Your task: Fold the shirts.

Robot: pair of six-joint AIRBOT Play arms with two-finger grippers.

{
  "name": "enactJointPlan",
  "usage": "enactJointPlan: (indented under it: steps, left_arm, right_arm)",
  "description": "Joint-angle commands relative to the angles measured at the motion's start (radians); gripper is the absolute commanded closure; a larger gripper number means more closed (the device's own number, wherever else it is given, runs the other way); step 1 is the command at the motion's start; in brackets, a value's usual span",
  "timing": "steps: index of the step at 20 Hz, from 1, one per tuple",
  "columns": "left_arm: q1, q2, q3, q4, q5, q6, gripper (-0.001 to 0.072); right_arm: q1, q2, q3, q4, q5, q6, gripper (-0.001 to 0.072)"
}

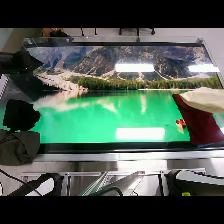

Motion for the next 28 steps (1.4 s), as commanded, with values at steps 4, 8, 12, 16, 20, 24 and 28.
enactJointPlan:
  steps: [4, 8, 12, 16, 20, 24, 28]
  left_arm:
    - [0.001, 0.001, 0.000, 0.000, -0.058, -0.002, 0.0688]
    - [0.001, 0.001, 0.000, 0.000, -0.057, -0.002, 0.0688]
    - [0.001, 0.001, 0.000, 0.000, -0.055, -0.002, 0.0688]
    - [0.001, 0.001, 0.000, 0.000, -0.055, -0.002, 0.0688]
    - [0.000, 0.001, 0.000, -0.007, -0.049, -0.003, 0.0688]
    - [-0.024, 0.083, -0.140, -0.150, -0.054, 0.010, 0.0688]
    - [-0.234, 0.351, -0.612, -0.149, 0.049, 0.062, 0.0688]
  right_arm:
    - [-0.001, 0.084, -0.295, -0.168, 0.053, 0.029, 0.0693]
    - [-0.001, 0.082, -0.370, -0.169, 0.045, -0.006, 0.0378]
    - [0.000, 0.083, -0.369, -0.163, 0.011, -0.029, 0.0016]
    - [0.000, 0.083, -0.370, 0.002, -0.046, -0.028, 0.0016]
    - [0.099, 0.083, -0.370, 0.357, -0.187, -0.122, 0.0488]
    - [0.444, 0.098, -0.389, 0.390, -0.220, -0.241, 0.0693]
    - [0.902, 0.267, -0.662, 0.363, -0.413, -0.306, 0.0693]
